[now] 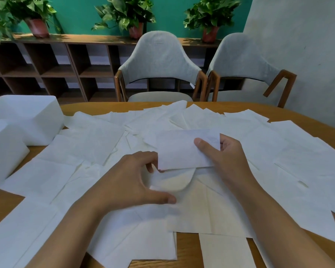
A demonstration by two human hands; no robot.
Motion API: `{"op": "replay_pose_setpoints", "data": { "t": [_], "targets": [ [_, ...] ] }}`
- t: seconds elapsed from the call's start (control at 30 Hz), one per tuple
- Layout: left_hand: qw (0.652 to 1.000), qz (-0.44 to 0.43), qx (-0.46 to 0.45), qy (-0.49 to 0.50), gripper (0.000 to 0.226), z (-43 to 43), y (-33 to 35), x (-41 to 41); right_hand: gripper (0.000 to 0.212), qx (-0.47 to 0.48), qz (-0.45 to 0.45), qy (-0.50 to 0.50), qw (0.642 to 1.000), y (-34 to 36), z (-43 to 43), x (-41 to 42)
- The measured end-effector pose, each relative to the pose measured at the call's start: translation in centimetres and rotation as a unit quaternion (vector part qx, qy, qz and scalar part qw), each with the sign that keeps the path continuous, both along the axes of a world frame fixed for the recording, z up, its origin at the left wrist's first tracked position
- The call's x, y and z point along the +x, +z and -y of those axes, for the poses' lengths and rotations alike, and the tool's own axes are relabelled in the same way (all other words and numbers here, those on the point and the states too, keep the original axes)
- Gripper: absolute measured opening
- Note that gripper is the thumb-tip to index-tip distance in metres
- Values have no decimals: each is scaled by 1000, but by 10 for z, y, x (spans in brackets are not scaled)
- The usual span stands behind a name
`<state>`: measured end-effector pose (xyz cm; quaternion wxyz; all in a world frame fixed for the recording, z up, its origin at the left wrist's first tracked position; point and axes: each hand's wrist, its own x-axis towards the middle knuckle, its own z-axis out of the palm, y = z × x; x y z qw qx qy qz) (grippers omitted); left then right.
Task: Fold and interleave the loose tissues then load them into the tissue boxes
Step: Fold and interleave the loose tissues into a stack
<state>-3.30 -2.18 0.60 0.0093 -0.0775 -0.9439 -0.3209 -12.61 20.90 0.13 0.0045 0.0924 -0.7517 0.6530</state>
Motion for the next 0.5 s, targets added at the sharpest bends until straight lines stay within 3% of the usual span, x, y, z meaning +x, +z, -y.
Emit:
{"op": "replay_pose_setpoints", "data": {
  "t": [0.2,0.5],
  "targets": [
    [996,-21,81,-13,8,-2,-2,2,11,4,1,-38,999,-6,-1,-4],
    [968,-9,243,-60,7,1,19,10,14,9,-4,13,1000,0,1,2]
  ]
}}
